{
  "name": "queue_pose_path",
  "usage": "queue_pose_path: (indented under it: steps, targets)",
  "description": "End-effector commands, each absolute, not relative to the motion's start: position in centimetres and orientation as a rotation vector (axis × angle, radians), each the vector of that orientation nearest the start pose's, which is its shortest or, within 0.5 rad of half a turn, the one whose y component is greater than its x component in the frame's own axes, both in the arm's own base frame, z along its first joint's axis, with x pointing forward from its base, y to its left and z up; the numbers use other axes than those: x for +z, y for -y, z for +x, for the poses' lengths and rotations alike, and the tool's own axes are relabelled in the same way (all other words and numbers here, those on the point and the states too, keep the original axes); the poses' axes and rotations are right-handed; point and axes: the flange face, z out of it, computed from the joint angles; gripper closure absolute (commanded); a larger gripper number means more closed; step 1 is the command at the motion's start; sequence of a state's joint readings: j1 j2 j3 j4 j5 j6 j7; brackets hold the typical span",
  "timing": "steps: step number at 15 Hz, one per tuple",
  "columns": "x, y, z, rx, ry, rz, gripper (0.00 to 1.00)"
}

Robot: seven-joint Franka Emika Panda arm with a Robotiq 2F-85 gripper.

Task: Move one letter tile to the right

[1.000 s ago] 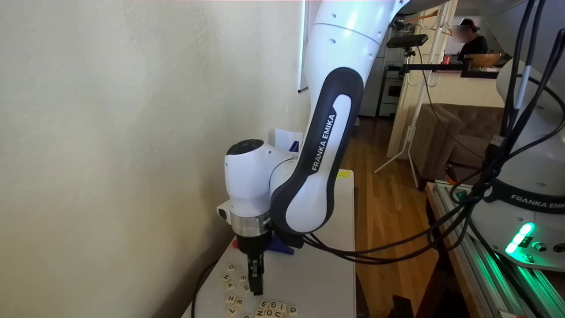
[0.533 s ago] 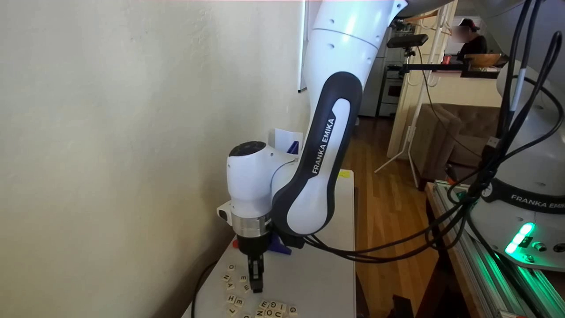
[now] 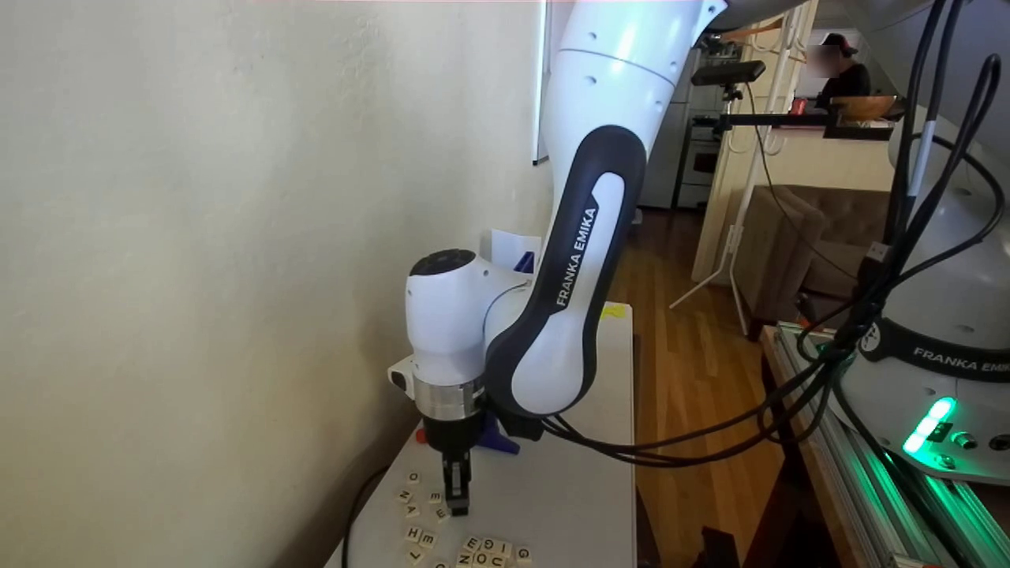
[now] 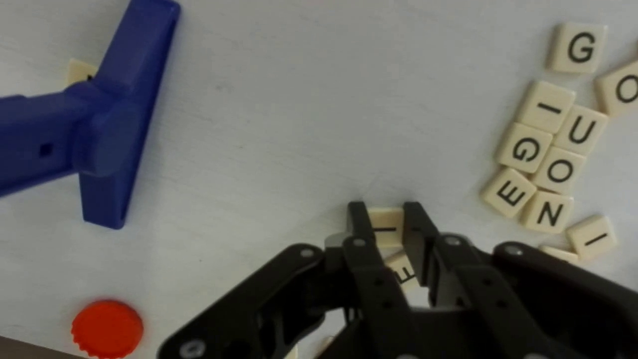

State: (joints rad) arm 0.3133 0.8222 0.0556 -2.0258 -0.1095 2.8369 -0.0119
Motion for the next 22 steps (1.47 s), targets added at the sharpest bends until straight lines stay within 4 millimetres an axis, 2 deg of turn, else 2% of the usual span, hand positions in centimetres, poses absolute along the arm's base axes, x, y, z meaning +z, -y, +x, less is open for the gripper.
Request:
queue_pose_path:
  steps: [1,4,6,13,21,22]
  targets:
    - [6.2,-21.4,50.4,0.053,0.647,-3.024,0.95]
    - [8.7,-21.5,48.3,0.072,0.563,-3.008,0.95]
    - [9.9,-20.7,47.4,0.086,0.479,-2.988,0.95]
    - [13.3,-16.4,44.5,0.144,0.204,-2.901,0.95]
    - [16.0,-12.1,42.4,0.196,-0.100,-2.966,0.95]
    - [16.4,-12.1,42.6,0.179,-0.133,-2.985,0.95]
